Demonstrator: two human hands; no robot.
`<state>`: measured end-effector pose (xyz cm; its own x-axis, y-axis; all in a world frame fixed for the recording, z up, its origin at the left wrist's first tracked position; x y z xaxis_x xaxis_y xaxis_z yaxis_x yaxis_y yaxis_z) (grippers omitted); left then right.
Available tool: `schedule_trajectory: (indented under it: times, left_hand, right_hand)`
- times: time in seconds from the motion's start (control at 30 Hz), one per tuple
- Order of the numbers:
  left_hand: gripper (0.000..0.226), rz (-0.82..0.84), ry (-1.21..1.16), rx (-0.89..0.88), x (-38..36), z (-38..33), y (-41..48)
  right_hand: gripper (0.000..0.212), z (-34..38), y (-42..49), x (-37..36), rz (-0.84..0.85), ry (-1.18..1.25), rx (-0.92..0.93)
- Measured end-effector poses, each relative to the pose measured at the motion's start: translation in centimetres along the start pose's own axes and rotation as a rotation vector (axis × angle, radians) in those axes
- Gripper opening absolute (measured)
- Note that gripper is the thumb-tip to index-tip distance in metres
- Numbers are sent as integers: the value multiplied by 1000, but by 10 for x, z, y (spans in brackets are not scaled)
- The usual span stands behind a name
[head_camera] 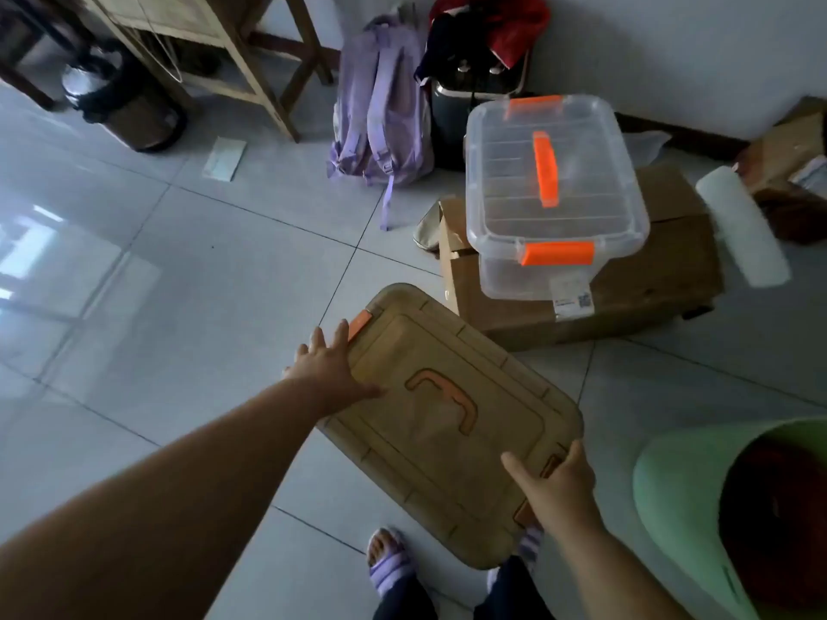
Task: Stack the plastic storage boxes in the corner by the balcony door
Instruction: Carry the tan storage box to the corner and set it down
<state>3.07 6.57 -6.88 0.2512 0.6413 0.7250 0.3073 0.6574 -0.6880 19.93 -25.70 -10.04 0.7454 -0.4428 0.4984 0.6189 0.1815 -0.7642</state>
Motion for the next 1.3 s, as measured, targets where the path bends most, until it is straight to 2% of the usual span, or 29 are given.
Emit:
schedule_trajectory:
  times: [0.23,0.6,0.9,1.3]
  left_hand:
    - [133,52,-58,-18,-31,-3,39]
    - [138,-5,-169,21,-27,38,16]
    - [139,-74,-376,161,22,145,-58]
    - [133,-255,-599,366,119,308,-132]
  right_hand:
    - [133,-23,17,-25,-60,166,-53]
    - [133,3,-9,-16,-113,111,-1]
    - [126,109,-84,-31,-121,-24,235]
    - [124,294,-171,-120,40,-163,533]
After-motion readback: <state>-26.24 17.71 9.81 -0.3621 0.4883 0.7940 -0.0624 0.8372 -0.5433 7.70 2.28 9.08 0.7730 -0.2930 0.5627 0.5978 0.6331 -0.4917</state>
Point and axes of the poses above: each hand's wrist, its own y-axis towards the middle knuckle, its own x-axis out of the back of the hand, z = x × y, the point moved 10 cm from there along y, towards the middle knuckle, and after that the axes turned 2 degrees about y, right-handed, at the moved point
